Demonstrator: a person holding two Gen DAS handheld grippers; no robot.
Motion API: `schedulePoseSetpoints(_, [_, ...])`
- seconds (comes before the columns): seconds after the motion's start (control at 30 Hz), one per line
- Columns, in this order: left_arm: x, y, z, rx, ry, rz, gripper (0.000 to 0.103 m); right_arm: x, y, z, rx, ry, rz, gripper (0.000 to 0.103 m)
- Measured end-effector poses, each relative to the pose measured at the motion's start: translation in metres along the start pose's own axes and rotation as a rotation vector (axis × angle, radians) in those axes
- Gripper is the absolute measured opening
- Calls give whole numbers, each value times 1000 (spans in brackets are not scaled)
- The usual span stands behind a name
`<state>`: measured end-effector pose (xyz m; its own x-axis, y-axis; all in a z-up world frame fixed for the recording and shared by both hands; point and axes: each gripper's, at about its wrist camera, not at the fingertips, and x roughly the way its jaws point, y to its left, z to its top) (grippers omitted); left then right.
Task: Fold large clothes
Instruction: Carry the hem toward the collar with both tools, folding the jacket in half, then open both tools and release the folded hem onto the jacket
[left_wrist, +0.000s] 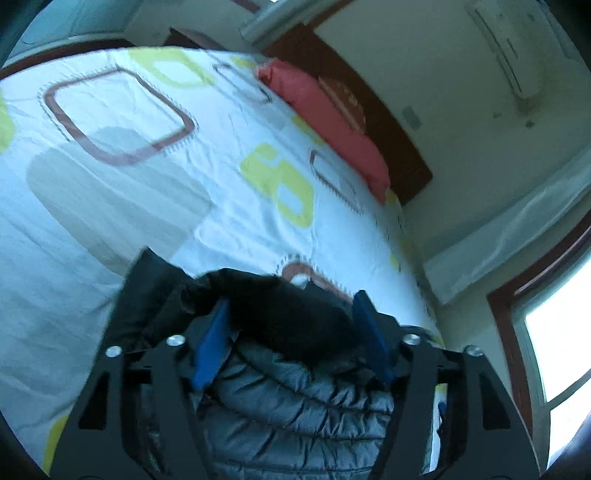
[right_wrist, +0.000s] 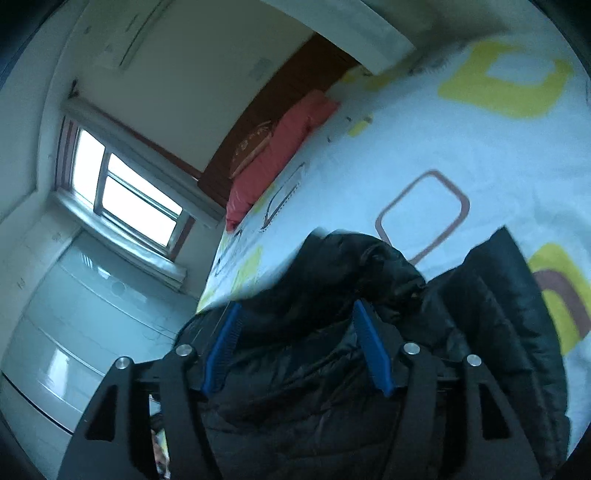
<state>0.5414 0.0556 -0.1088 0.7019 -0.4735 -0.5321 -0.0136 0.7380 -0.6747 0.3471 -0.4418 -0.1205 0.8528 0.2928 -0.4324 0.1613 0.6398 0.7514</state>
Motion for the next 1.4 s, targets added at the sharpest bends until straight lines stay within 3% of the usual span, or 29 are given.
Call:
schedulePoseSetpoints(0.1, [-7, -5, -5, 27, -26, 54, 67, 11, 11, -9, -49, 29, -44, 62])
schedulePoseSetpoints(0.2, [-1, -20, -23, 136, -2, 105, 67, 40, 28, -23, -151, 90, -131, 61])
schedulePoseSetpoints(0.33, [30, -37, -47, 296, 59, 191, 62, 79, 53, -37, -319, 142, -230, 56])
schedulePoseSetpoints(0.53, [72, -51, -55, 393, 55, 264, 62, 120, 71, -43, -535, 169, -369, 56])
schedulePoseSetpoints(0.6, [87, -50, -57, 412, 75, 290, 62, 138, 56, -45, -540, 220, -432, 56])
schedulePoseSetpoints(0.67, [106, -47, -64, 440, 125, 335, 62, 143, 45, -46, -498, 246, -432, 55])
schedulePoseSetpoints(0.77, [107, -59, -65, 498, 122, 373, 62, 136, 50, -39, -502, 249, -442, 55])
schedulePoseSetpoints(0.87, [81, -60, -54, 479, 53, 326, 62, 117, 50, -25, -499, 180, -469, 55])
schedulePoseSetpoints(0.93, [71, -49, -41, 436, 11, 334, 63, 112, 36, -16, -487, 169, -539, 55])
schedulePoseSetpoints(1.07, [89, -12, -28, 272, 92, 327, 62, 117, 12, -16, -419, 202, -512, 56])
schedulePoseSetpoints(1.23, [103, -13, -34, 311, 117, 356, 62, 114, 8, -18, -401, 184, -493, 57])
schedulePoseSetpoints(1.4, [84, -10, -25, 276, 111, 303, 62, 102, 19, -10, -396, 184, -509, 57])
